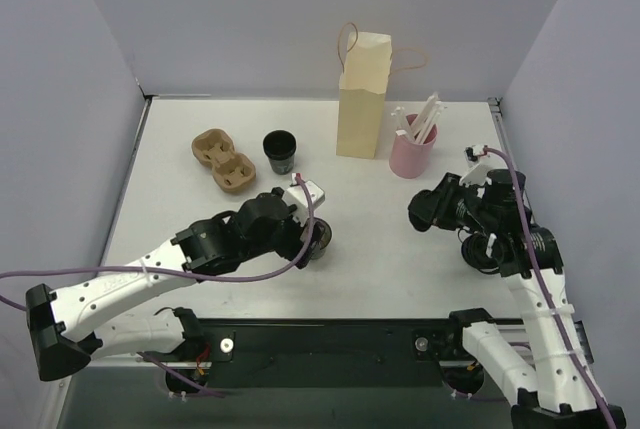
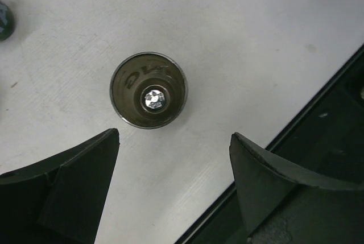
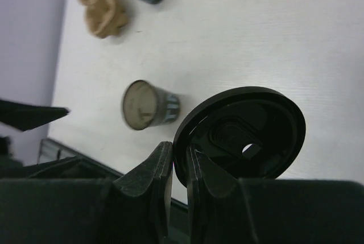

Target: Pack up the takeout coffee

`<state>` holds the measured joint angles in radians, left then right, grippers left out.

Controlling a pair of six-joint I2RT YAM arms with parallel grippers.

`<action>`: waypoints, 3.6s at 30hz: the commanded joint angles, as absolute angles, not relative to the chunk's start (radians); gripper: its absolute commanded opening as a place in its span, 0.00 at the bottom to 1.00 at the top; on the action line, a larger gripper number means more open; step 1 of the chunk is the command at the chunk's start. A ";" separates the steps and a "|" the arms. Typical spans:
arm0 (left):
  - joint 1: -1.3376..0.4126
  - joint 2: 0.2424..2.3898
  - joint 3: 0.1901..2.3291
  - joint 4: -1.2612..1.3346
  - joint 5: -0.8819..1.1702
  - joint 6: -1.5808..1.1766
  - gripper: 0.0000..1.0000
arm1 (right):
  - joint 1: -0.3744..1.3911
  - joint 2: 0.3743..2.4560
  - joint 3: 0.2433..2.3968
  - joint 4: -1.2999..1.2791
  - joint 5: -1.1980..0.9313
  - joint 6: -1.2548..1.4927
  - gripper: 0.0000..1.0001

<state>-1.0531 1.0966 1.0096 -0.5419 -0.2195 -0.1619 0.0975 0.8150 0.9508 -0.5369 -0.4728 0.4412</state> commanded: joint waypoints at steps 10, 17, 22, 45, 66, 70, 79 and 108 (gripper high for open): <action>-1.049 0.851 1.032 -0.388 0.018 -0.317 0.87 | 0.285 0.680 0.741 0.303 -1.089 1.078 0.12; -1.049 0.868 1.020 -0.242 0.132 -0.497 0.80 | 0.376 0.635 0.683 0.546 -1.127 1.153 0.12; -1.042 0.904 1.016 -0.253 0.058 -0.773 0.73 | 0.400 0.594 0.627 0.721 -1.088 1.170 0.13; -1.043 0.959 0.842 0.221 0.135 -1.114 0.55 | 0.414 0.509 0.577 0.726 -0.983 1.071 0.11; -1.051 1.035 0.778 0.357 0.190 -1.209 0.36 | 0.417 0.488 0.538 0.773 -0.966 1.097 0.11; -1.052 1.042 0.785 0.373 0.198 -1.209 0.29 | 0.417 0.477 0.520 0.773 -0.963 1.100 0.11; -1.049 1.003 0.805 0.266 0.174 -1.139 0.00 | 0.417 0.457 0.540 0.593 -0.943 1.040 0.27; -0.893 1.414 1.361 -0.974 -0.229 -0.549 0.00 | 0.420 0.690 0.833 -0.502 -0.338 0.528 0.79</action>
